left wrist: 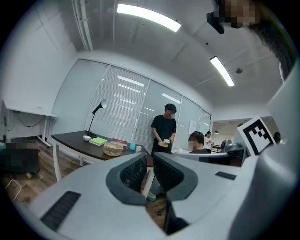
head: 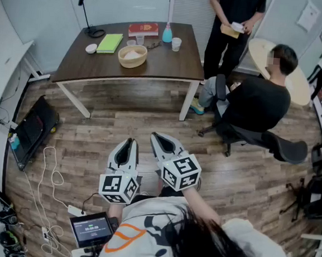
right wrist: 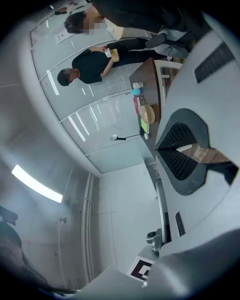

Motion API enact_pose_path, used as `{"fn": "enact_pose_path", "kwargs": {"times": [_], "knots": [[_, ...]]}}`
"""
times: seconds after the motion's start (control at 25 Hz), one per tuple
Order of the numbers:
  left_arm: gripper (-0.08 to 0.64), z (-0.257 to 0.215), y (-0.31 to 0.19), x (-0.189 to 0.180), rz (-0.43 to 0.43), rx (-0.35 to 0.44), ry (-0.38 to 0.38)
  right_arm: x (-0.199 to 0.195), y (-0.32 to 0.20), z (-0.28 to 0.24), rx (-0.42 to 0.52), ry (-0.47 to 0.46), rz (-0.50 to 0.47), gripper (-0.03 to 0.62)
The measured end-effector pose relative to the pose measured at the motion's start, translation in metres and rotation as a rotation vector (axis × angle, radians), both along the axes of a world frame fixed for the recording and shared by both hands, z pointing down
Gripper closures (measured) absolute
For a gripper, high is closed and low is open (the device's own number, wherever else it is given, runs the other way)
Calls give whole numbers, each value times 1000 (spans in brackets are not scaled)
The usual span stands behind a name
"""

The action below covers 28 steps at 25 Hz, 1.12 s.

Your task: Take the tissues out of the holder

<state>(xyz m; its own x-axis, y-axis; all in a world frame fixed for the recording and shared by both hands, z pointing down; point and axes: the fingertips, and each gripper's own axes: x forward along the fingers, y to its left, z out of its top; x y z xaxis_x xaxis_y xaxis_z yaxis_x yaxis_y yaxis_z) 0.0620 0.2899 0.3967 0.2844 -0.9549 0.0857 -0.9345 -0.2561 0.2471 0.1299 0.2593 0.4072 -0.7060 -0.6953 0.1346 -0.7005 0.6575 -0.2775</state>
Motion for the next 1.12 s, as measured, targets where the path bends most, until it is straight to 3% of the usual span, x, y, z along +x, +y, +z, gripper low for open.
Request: {"fn": "enact_pose_path", "kwargs": {"times": [0.32,0.6,1.12], "knots": [[515,3,-10,22,6,-13,-3,31,-17,3,-23,-36,66,581],[515,11,-24,42,5,-32,-7,52,-27,10,2,40,56,581],[515,26,-52,98,-4,-57,-10,99,-52,28,-33,64,-3,581]]}}
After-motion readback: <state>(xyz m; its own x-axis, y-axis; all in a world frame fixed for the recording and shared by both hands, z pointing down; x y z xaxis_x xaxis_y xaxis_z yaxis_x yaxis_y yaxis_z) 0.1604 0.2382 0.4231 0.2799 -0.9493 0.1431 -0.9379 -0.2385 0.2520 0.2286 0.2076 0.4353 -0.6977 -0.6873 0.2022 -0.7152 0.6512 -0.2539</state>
